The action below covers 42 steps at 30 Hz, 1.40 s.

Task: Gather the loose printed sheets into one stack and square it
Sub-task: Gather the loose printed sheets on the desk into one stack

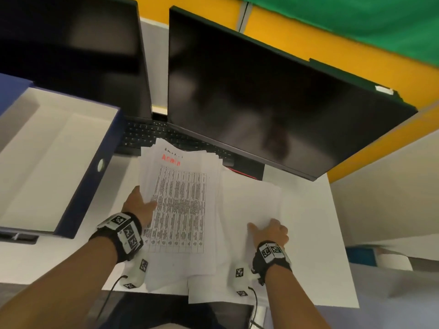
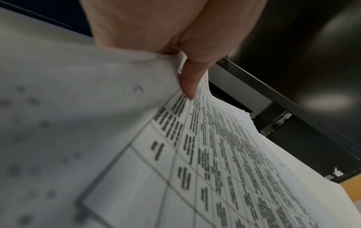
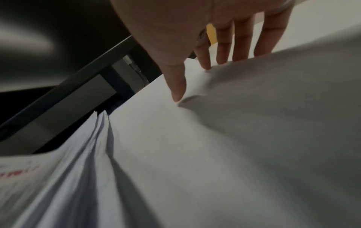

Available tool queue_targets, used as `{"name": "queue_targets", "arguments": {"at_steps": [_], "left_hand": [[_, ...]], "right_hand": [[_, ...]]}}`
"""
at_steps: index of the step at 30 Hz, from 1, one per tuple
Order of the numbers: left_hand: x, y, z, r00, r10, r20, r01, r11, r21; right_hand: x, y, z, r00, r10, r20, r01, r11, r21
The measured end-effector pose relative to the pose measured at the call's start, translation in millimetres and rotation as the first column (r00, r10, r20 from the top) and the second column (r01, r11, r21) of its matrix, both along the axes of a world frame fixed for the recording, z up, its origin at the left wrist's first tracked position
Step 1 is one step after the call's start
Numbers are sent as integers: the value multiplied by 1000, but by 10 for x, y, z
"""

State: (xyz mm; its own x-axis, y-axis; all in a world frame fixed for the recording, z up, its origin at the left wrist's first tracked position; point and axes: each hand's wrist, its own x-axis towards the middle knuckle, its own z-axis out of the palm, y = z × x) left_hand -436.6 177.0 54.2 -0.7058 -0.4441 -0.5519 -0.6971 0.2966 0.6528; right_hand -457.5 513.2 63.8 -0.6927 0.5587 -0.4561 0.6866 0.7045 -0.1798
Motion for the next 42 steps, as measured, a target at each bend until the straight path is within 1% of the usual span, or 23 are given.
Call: {"name": "queue_targets", "arguments": {"at_steps": [3, 7, 9, 11, 13, 14, 16, 17, 19, 22, 24, 25, 27, 29, 31, 32, 33, 34, 36, 38, 40, 41, 42], "left_hand": [[-4, 15, 36, 1000, 9, 1, -9, 1000, 5], [-5, 5, 64, 1000, 2, 15, -2, 1000, 3], [-6, 2, 65, 1000, 14, 18, -14, 1000, 14], [-4, 0, 78, 1000, 20, 18, -21, 1000, 21], [1, 3, 99, 1000, 21, 12, -21, 999, 30], [3, -2, 81, 1000, 26, 4, -26, 999, 36], [14, -18, 75, 999, 42, -2, -42, 998, 38], [25, -19, 78, 999, 44, 0, -44, 998, 37], [31, 2, 112, 999, 43, 8, -43, 999, 22], [29, 32, 167, 999, 53, -1, -53, 998, 35], [43, 56, 198, 999, 47, -15, -46, 998, 45], [47, 63, 192, 999, 42, -24, -41, 998, 54], [60, 73, 153, 999, -1, -32, 4, 996, 89], [58, 30, -2, 998, -52, -29, 56, 981, 184], [42, -69, -261, 1000, -7, -20, 13, 951, 309], [36, -102, -324, 998, 67, 5, -64, 923, 380], [42, -95, -242, 989, 141, 53, -150, 889, 432], [55, -52, -62, 972, 210, 103, -234, 852, 469], [31, 38, 142, 956, 259, 139, -293, 809, 509], [-10, 130, 191, 965, 221, 139, -260, 866, 428], [-35, 201, 252, 982, 116, 151, -151, 957, 247], [-35, 214, 282, 987, 66, 146, -92, 979, 181], [-26, 214, 281, 992, 40, 122, -55, 990, 129]], "right_hand": [[-6, -31, -11, 994, -108, 15, 108, 994, -15], [4, -44, -24, 981, -186, -57, 171, 964, -204], [23, -70, 10, 975, -208, -80, 182, 949, -256], [49, -76, 83, 976, -193, -102, 157, 946, -285], [58, -53, 271, 971, -162, -176, 103, 948, -301], [51, -23, 415, 963, -141, -232, 69, 954, -292], [6, 27, 805, 940, -34, -339, -40, 977, -208], [-15, 47, 1018, 917, 25, -399, -98, 982, -163], [-57, 76, 1431, 845, 69, -531, -181, 970, -162], [-96, 62, 1934, 720, -10, -694, -270, 917, -293], [-159, 32, 2050, 669, -86, -739, -316, 866, -387], [-202, -18, 2033, 666, -113, -738, -330, 842, -427], [-320, -148, 1803, 706, -154, -692, -323, 799, -507], [-432, -362, 1425, 779, -186, -599, -281, 750, -599], [-487, -580, 1020, 862, -172, -478, -228, 710, -666], [-507, -659, 820, 892, -146, -429, -197, 726, -659], [-513, -734, 656, 913, -110, -392, -173, 766, -619], [-514, -771, 491, 935, -64, -348, -152, 816, -558], [-465, -871, 260, 969, 53, -239, -157, 883, -441], [-388, -996, 113, 957, 238, -166, -285, 875, -392], [-337, -1083, -3, 916, 370, -154, -400, 819, -411], [-325, -1094, -22, 913, 377, -156, -406, 805, -433], [-320, -1072, -60, 928, 333, -168, -373, 802, -466]]}}
